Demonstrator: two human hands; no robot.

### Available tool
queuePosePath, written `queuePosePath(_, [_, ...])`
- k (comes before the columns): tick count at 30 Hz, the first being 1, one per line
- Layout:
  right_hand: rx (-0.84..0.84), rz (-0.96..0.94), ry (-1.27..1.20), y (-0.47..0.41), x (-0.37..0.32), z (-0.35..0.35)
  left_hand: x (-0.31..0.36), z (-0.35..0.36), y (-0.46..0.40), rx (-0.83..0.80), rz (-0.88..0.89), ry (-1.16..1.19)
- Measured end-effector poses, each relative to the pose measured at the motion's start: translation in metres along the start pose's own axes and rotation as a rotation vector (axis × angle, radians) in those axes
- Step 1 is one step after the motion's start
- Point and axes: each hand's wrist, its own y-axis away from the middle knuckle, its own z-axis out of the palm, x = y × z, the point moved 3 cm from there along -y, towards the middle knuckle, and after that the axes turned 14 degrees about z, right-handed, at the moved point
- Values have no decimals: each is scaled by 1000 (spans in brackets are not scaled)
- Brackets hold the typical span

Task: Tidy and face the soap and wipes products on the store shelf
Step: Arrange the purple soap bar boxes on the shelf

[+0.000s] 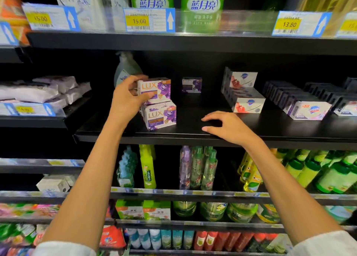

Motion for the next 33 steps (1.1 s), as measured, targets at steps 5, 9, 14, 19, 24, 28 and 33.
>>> queuePosePath(5, [-7, 5, -5, 1, -1, -2, -12, 2, -5, -19, -59, 44])
queuePosePath(9, [0, 6, -9, 0, -1, -1, -14, 2, -2, -60, -56, 12])
queuePosePath(14, [3, 8, -11, 1, -2, -3, -9, -2, 5, -114, -6, -96])
queuePosePath(19, [21, 29, -8, -2, -3, -3, 21, -9, 34, 66, 216, -343])
queuePosePath(24, [50, 65, -21, -16, -7, -4, 57, 19, 83, 39, 552, -434])
queuePosePath(28, [130, 131, -112, -48, -14, -10, 52, 75, 100, -430, 488, -343])
queuePosePath(33, [122, 235, -276, -96, -15, -7, 34, 116, 87, -800, 392, -446])
